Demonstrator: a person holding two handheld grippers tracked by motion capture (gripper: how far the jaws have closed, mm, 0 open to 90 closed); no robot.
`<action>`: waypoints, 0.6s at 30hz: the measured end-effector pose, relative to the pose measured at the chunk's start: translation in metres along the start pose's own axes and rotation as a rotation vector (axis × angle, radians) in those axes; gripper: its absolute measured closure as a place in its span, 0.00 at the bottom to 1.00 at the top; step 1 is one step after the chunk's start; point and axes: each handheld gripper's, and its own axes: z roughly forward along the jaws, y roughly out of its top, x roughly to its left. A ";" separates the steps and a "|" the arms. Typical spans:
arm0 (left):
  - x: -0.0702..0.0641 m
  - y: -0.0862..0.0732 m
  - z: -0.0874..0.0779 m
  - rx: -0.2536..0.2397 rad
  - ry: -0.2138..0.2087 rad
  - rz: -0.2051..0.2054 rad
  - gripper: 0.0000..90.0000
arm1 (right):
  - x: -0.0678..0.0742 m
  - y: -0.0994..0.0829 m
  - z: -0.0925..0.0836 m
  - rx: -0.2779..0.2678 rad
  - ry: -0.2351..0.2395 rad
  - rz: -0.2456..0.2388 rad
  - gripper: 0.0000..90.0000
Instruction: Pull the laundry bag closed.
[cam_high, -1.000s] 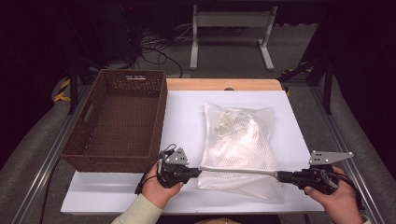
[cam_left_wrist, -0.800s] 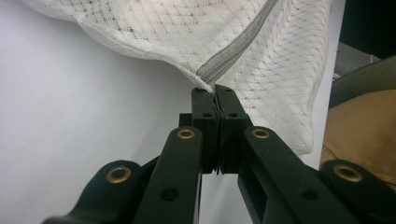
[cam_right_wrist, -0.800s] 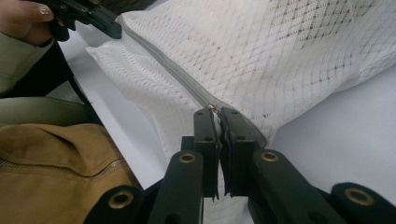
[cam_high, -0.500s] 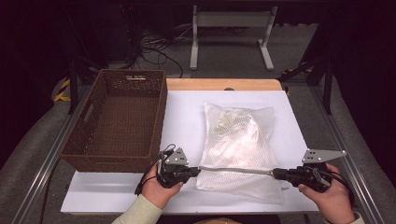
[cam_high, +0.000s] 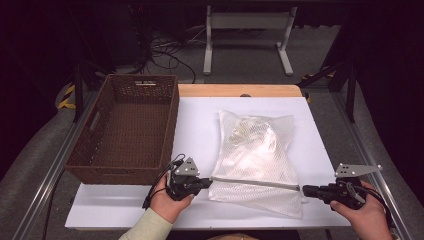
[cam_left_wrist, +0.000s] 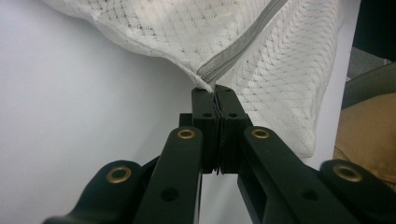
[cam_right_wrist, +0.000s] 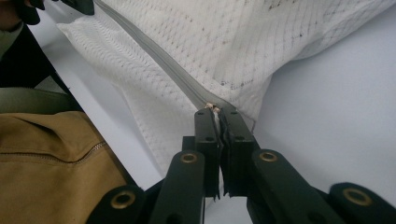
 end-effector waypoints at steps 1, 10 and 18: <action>0.000 0.000 0.000 0.000 -0.001 -0.001 0.98 | -0.001 -0.001 0.000 -0.001 0.006 0.001 0.96; 0.000 -0.001 0.000 0.006 0.002 -0.005 0.98 | -0.009 -0.005 -0.002 0.005 0.004 0.033 0.96; 0.000 -0.004 -0.002 0.003 0.015 0.011 0.90 | -0.009 -0.001 0.002 0.010 -0.037 -0.016 0.84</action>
